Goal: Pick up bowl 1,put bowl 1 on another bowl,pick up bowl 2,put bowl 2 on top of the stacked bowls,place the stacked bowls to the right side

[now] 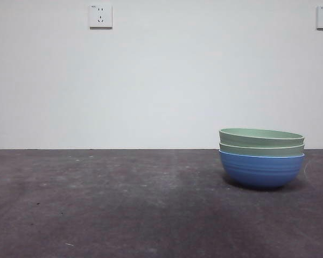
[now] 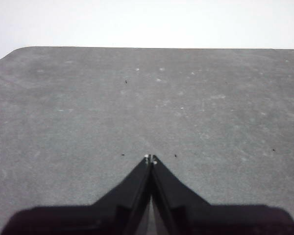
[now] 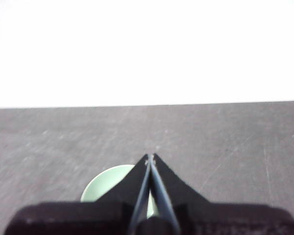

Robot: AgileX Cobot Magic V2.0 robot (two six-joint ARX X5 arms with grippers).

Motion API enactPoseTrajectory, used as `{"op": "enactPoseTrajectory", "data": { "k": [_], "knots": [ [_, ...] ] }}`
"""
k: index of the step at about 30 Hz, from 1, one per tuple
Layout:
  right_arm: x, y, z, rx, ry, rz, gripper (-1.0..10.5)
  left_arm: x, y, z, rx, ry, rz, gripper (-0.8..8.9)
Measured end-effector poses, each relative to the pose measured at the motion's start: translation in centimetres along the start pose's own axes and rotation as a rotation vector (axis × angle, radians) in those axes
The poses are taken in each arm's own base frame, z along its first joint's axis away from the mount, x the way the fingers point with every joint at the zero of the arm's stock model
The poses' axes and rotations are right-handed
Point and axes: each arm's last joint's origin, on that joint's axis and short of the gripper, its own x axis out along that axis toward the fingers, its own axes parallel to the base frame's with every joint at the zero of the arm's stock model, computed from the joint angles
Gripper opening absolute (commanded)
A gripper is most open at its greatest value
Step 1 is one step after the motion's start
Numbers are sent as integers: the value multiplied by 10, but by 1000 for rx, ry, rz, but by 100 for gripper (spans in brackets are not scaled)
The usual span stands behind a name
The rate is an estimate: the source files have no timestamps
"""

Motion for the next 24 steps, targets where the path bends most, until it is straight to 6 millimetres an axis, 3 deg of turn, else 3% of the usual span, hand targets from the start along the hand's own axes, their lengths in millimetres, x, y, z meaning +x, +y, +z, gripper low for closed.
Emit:
{"op": "enactPoseTrajectory", "data": {
  "k": [4,9,12,16,24],
  "knots": [
    [10,-5,-47,14,-45,-10,4,0,0,0,0,0,0,-3],
    [24,-12,-113,57,52,-73,4,0,0,0,0,0,0,-3],
    [27,-13,-136,87,84,-79,4,0,0,0,0,0,0,-3],
    [29,-14,-151,112,107,-82,4,0,0,0,0,0,0,-3],
    [29,-14,-151,121,103,-82,4,0,0,0,0,0,2,-3]
  ]
}}
